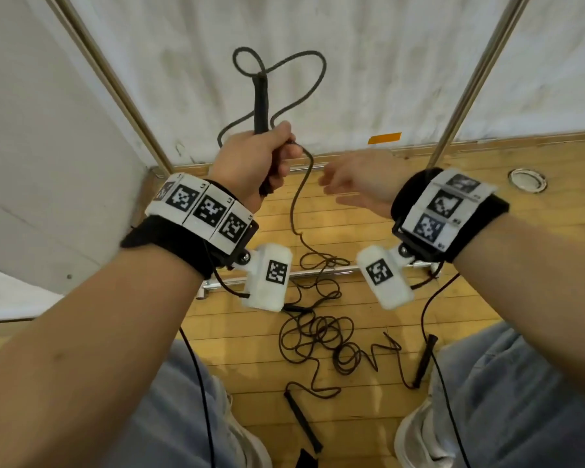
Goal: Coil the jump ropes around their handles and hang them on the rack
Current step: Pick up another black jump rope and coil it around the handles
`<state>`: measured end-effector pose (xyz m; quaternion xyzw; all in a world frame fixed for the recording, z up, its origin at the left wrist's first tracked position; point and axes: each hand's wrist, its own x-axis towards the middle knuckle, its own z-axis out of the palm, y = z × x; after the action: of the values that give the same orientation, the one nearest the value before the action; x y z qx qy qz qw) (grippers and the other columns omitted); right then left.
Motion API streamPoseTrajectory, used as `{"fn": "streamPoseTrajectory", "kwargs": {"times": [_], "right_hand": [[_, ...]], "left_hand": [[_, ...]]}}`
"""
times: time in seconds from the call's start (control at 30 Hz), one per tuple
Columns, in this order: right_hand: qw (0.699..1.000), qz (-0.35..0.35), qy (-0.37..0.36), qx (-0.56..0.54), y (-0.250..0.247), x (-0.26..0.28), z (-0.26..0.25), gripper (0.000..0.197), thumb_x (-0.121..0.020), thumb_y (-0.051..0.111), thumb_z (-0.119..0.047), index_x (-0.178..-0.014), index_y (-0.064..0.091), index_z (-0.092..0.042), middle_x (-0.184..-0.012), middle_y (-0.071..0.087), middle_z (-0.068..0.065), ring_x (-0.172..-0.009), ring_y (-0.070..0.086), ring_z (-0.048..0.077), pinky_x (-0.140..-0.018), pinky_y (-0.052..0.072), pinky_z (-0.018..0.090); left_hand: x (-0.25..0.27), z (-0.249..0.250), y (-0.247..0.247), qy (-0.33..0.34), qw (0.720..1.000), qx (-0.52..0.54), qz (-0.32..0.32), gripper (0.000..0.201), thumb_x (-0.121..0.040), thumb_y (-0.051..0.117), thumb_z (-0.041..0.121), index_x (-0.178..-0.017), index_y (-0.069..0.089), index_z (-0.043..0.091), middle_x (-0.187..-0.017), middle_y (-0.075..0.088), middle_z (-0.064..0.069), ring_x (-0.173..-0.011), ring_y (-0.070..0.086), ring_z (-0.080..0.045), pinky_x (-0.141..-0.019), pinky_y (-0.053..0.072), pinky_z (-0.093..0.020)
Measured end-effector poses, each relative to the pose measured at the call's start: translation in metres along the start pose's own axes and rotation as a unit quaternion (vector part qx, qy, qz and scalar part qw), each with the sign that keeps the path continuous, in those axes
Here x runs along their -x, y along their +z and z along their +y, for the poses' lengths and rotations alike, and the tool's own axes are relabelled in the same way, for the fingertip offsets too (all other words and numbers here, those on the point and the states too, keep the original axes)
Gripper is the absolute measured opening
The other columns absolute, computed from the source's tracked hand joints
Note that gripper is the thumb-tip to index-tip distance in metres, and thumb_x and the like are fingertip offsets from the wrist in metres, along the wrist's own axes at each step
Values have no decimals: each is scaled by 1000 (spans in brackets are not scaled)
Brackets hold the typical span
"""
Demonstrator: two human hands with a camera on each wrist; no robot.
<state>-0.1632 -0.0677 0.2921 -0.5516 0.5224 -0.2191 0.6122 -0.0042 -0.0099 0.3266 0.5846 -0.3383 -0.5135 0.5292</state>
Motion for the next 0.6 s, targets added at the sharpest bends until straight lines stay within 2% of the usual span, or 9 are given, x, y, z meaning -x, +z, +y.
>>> {"fn": "streamPoseTrajectory", "kwargs": {"times": [0.07, 0.13, 0.17, 0.3, 0.4, 0.47, 0.5, 0.53, 0.6], "right_hand": [[996, -61, -29, 51, 15, 6, 6, 32, -85, 63, -19, -117, 57, -16, -119, 61, 1, -108, 58, 14, -88, 48, 31], [991, -104, -49, 70, 26, 9, 10, 43, -81, 67, -34, -121, 55, -24, -120, 60, -4, -112, 54, 10, -91, 45, 31], [990, -104, -63, 72, 29, 8, 13, 42, -81, 67, -37, -120, 55, -26, -118, 61, -5, -111, 55, 10, -91, 45, 31], [976, -135, -69, 157, 35, 5, 23, 6, -89, 59, -32, -93, 63, -28, -106, 68, -5, -103, 61, 13, -92, 49, 36], [926, -165, -24, 338, 40, 5, 38, 12, -93, 54, -34, -94, 62, -25, -102, 64, -1, -95, 59, 17, -85, 48, 34], [891, -154, -16, 427, 39, 6, 38, 18, -96, 49, -32, -96, 63, -20, -92, 63, 0, -82, 58, 15, -72, 45, 27], [887, -153, -15, 435, 37, 7, 35, 21, -97, 47, -28, -91, 63, -17, -87, 62, -1, -76, 58, 14, -66, 44, 24], [901, -152, -13, 407, 35, 9, 30, 23, -98, 45, -25, -84, 62, -15, -81, 61, -1, -68, 57, 11, -60, 45, 21], [956, -128, -16, 262, 29, 11, 16, 28, -99, 44, -22, -79, 59, -10, -74, 61, 3, -59, 57, 11, -55, 49, 18]], "left_hand": [[2, 7, -2, 0, 999, 36, -25, 20, -99, 50, 26, -84, 55, 13, -59, 59, 6, -45, 42, -7, -41, 31, -17], [5, 12, -3, -3, 997, 69, -45, 21, -100, 48, 25, -84, 53, 13, -59, 57, 6, -44, 39, -6, -41, 28, -16], [6, 15, -4, -4, 995, 84, -53, 21, -100, 47, 25, -83, 52, 14, -59, 57, 6, -43, 38, -6, -41, 27, -16], [7, 24, -11, 17, 988, 141, -60, 22, -101, 46, 26, -82, 50, 15, -60, 55, 6, -41, 35, -6, -41, 24, -16], [2, 28, -22, 39, 984, 168, -34, 22, -101, 46, 25, -82, 50, 15, -61, 53, 5, -42, 34, -5, -40, 26, -16], [-3, 25, -27, 45, 991, 120, 30, 20, -100, 48, 26, -86, 53, 13, -63, 59, 3, -43, 37, -6, -41, 29, -17], [-6, 22, -28, 44, 994, 60, 74, 19, -99, 49, 27, -90, 55, 11, -65, 64, 2, -43, 39, -7, -41, 31, -18], [-8, 18, -30, 39, 993, -16, 111, 20, -99, 50, 29, -95, 56, 10, -68, 69, 2, -44, 42, -8, -43, 34, -19], [-11, 9, -31, 26, 977, -161, 135, 21, -97, 52, 29, -102, 57, 10, -76, 72, 0, -46, 44, -9, -48, 38, -23]]}}
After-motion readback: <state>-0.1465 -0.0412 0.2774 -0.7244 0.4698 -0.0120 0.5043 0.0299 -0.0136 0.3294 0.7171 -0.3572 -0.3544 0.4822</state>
